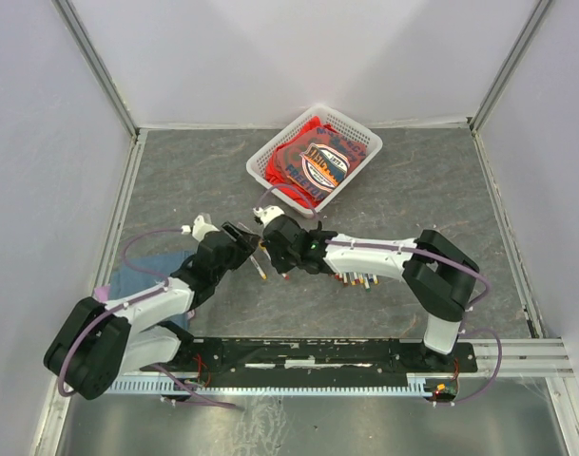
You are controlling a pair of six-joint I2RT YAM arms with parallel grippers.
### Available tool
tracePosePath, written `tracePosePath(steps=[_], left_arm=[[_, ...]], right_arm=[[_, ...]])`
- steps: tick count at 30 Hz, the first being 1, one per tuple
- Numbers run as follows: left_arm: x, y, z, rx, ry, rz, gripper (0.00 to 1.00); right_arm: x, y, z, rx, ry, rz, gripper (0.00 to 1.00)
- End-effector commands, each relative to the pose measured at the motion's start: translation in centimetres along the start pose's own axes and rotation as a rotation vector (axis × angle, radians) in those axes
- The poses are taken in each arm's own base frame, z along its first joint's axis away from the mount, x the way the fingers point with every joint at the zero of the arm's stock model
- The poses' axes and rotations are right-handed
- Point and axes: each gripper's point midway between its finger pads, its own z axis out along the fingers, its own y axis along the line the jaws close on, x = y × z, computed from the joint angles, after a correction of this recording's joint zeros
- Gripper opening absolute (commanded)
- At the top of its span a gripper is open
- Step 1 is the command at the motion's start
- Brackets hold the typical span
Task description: Open the pen caps
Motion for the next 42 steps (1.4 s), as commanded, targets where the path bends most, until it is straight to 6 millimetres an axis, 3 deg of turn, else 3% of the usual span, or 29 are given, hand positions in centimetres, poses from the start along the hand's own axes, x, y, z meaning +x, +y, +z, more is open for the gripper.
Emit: tracePosePath(steps=[1, 17, 27, 33, 37, 42], left_arm=[[-0.9, -4.4, 0.4, 0.130, 0.011, -0.095, 0.68], [0.3, -4.9, 1.5, 0.170, 0.078, -0.134, 0.51], [0.4, -5.0, 1.4, 0.185, 0.086, -0.132, 0.28], [0.4, -4.9, 1.3, 0.192, 0.095, -0.126, 0.04], [0.3, -5.2, 1.1, 0.219, 0.091, -0.121, 0.03], [-0.2, -6.8, 0.3, 0.322, 0.078, -0.116, 0.03]], right_arm=[[-2.3, 1.2, -1.5, -0.065, -0.086, 0.024, 0.01], [-2.5, 1.7, -2.4, -0.106, -0.112, 0.021, 0.01], [-2.6, 1.2, -2.6, -0.085, -0.119, 0.015, 0.01], [-2.9, 1.0, -2.9, -0.073, -0.128, 0.014, 0.01], [-3.1, 0.8, -3.2, -0.068, -0.133, 0.012, 0.01], [-3.4, 1.3, -3.4, -0.107, -0.136, 0.022, 0.17]])
